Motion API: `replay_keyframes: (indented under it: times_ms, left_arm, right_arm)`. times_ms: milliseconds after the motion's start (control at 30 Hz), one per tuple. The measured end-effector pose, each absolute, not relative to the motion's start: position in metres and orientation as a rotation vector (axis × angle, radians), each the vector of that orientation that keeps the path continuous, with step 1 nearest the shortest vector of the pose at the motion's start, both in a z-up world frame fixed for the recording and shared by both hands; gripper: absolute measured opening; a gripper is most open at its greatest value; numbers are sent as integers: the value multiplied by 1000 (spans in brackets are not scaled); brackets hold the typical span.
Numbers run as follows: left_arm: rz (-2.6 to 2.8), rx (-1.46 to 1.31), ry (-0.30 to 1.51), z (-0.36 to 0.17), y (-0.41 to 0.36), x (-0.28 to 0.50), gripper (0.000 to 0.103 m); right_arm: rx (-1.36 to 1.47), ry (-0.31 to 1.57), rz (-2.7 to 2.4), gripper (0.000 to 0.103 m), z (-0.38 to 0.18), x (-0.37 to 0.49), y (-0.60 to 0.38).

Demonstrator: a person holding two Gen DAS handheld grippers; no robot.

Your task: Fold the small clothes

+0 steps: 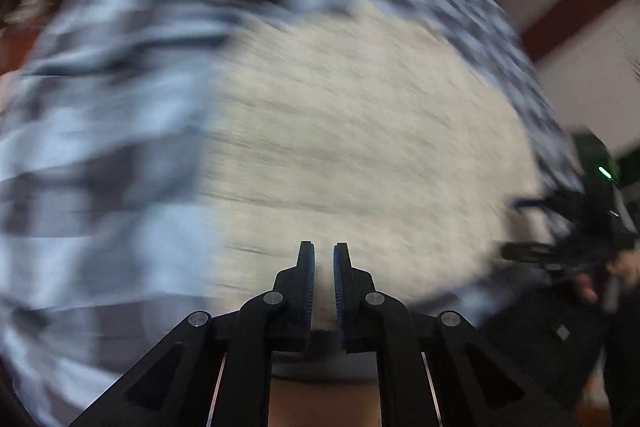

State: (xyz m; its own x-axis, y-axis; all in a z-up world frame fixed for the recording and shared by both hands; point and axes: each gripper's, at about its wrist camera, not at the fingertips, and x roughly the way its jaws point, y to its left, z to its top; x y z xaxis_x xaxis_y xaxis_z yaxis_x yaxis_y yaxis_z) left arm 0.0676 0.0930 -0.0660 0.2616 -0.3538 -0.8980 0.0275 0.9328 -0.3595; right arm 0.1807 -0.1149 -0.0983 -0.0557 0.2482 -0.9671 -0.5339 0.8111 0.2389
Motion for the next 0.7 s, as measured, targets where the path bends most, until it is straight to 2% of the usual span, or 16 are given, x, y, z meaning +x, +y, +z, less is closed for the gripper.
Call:
replay_keyframes:
  times_ms: [167,300,433,533,600,700]
  left_arm:
    - [-319,-143,1490,-120,43,72,8]
    - [-330,-297,1533,-137,67,79,8]
    - [-295,-349,1544,-136,90,75,8]
    - [-248,-357,1544,-133,109,69,8]
    - [-194,-342,1535,-127,127,66,8]
    - [-143,-373,1497,-115,155,59,8]
  right_arm:
    - [-527,1546,664,97,-130,154,-63]
    - [-650,1598,588,97,-154,157,-63]
    - [-560,1675,622,98,-148,167,-104]
    - [-765,1695,399,98,-158,169,-152]
    - [-589,1780,343,98,-153,186,-192]
    - [-607,1791,219,99,-152,195,-232]
